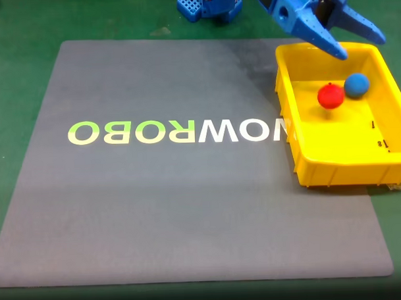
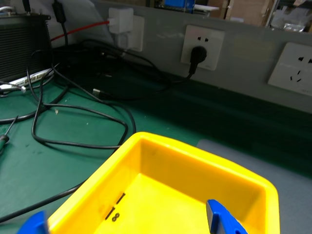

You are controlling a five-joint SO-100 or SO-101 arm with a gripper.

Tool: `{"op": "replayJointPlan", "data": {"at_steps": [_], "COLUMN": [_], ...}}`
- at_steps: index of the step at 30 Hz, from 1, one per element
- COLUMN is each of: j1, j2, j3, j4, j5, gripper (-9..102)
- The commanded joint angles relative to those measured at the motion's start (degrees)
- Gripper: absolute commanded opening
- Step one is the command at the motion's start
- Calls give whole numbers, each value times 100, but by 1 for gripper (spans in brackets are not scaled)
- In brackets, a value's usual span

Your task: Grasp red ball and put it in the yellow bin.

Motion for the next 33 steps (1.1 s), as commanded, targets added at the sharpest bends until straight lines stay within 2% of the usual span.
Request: {"op": "replayJointPlan", "data": {"at_steps": [1, 12, 16, 19, 24, 29, 33], "j1": [149, 316, 527, 729, 1239, 1890, 2382], "j2": [97, 659, 1731, 3164, 5476, 6935, 7603], "j3": [-457, -308, 44, 466, 668, 650, 782], "j4": [-105, 18, 686, 1705, 4157, 6601, 7945], "j5": [-53, -53, 0, 44, 360, 615, 923], "gripper": [40, 39, 38, 30, 1, 0, 0]}}
